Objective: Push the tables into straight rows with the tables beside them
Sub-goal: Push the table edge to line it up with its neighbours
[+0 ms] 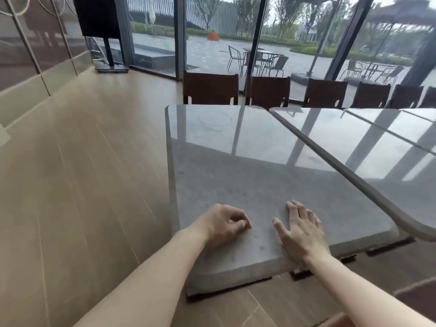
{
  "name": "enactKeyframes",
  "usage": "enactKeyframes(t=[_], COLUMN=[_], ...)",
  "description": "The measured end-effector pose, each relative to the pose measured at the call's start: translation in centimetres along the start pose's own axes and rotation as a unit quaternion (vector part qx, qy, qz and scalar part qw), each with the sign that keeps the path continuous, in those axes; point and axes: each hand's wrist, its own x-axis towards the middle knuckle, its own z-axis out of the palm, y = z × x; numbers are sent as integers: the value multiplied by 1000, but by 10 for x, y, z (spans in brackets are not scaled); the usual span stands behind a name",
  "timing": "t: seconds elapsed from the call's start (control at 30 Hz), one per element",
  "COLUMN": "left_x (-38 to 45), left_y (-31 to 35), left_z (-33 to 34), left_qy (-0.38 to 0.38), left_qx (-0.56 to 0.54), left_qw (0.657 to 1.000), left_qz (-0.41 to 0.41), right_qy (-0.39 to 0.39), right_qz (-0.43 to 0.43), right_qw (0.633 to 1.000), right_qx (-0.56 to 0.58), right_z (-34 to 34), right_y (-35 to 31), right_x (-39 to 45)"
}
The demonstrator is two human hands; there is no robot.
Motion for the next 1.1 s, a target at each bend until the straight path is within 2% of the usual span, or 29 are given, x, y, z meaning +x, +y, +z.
enactKeyframes(t=[0.1,0.17,0.27,0.37,0.5,0.63,0.7,0.87,0.97,1.0,1.1], left_x=[-6,-8,2,4,13,34,45,69,79,84,118], left_y=[-12,-18,-17,-15,-18,-29,-30,-38,-37,-43,-72], left_z=[14,21,16,17,9,-23,-42,-57,-69,-72,-91], left_qy=[41,33,6,-83,-68,-136,-160,-202,-232,-234,-270], left_qx=[141,223,273,299,329,350,334,311,289,279,324], left_qw=[985,973,961,948,941,926,927,921,912,907,851], left_qz=[93,46,-45,-76,-50,44,54,120,174,212,313], right_qy=[-1,-18,-34,-68,-88,-117,-145,-228,-247,-244,-223], right_qz=[15,23,24,19,31,50,69,193,258,270,312], right_qw=[1000,1000,999,997,995,992,987,954,934,931,923], right_qx=[-9,-9,-10,-32,-28,-7,-4,-18,3,8,22], right_z=[-3,-6,-9,-13,-15,-20,-30,-41,-48,-50,-50], right_y=[-1,-5,-8,-9,-11,-14,-17,-75,-99,-103,-106], right_x=[6,1,3,-1,6,10,13,35,52,54,55])
